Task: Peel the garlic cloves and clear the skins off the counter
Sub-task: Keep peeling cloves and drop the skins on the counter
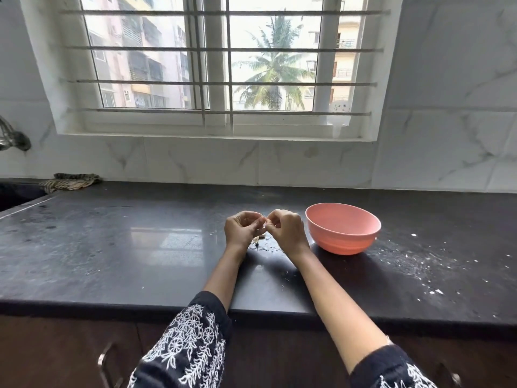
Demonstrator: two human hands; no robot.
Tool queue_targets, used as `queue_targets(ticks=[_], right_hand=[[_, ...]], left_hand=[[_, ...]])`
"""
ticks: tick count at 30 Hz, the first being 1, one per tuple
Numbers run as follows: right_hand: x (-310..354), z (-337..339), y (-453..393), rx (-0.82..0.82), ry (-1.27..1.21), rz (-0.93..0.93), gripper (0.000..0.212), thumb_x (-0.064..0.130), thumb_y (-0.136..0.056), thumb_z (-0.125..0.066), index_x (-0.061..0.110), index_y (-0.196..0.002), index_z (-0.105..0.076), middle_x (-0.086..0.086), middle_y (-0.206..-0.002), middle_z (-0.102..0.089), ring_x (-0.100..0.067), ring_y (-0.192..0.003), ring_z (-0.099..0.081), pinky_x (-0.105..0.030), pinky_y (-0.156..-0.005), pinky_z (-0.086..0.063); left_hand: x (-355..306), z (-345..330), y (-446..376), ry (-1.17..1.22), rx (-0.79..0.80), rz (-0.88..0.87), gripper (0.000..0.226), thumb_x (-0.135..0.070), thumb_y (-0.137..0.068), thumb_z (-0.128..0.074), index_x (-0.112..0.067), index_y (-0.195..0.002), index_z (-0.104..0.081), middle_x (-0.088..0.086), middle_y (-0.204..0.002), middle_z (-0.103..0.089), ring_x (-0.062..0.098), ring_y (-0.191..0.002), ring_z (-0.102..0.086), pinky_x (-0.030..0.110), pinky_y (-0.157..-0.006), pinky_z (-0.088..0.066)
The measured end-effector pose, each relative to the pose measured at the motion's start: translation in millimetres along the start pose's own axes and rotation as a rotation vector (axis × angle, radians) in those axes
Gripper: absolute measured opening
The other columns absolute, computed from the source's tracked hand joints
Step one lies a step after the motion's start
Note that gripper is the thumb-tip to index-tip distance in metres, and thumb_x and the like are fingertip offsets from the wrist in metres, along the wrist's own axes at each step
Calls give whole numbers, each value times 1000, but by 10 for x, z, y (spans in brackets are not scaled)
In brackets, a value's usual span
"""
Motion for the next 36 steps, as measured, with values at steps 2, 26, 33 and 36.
queue_targets(ticks=[2, 26, 33, 36], right_hand=[[10, -17, 7, 0, 10, -2, 12, 13, -79, -65, 2, -74, -64, -13, -73, -65, -26, -70, -56, -31, -64, -37], [-97, 2, -35, -87, 1, -59, 22, 11, -93, -49, -3, -79, -60, -20, -83, -63, -34, -78, -57, -32, -65, -30], [-70, 34, -25, -77, -13, -46, 15, 3, -78, -62, 4, -93, -63, -9, -82, -63, -16, -69, -51, -27, -66, -41], [-2, 41, -35, -116, -89, 27, 10, 7, -86, -58, 5, -91, -67, -10, -82, -65, -15, -68, -54, -24, -65, -41]], left_hand=[[-8, 1, 0, -37, 4, -26, 16, 7, -78, -68, -6, -69, -63, -4, -53, -66, 8, -48, -62, 25, -50, -56], [1, -42, -25, 31, 27, 17, 17, 2, -89, -57, -11, -79, -58, 1, -70, -65, 8, -51, -64, 23, -50, -53], [11, -46, -28, 47, 29, 40, 15, 2, -89, -57, -9, -80, -59, -4, -58, -69, 8, -51, -65, 22, -54, -54], [-5, -46, -15, 41, 50, 32, 14, 2, -87, -60, -9, -79, -62, -4, -57, -68, 8, -51, -65, 22, -53, -54]])
Point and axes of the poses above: each hand's wrist, its own y-axis away from the middle knuckle, its own z-axis out of the back of the hand, x = y × z, the point moved 4 cm from there along -y, towards the middle knuckle
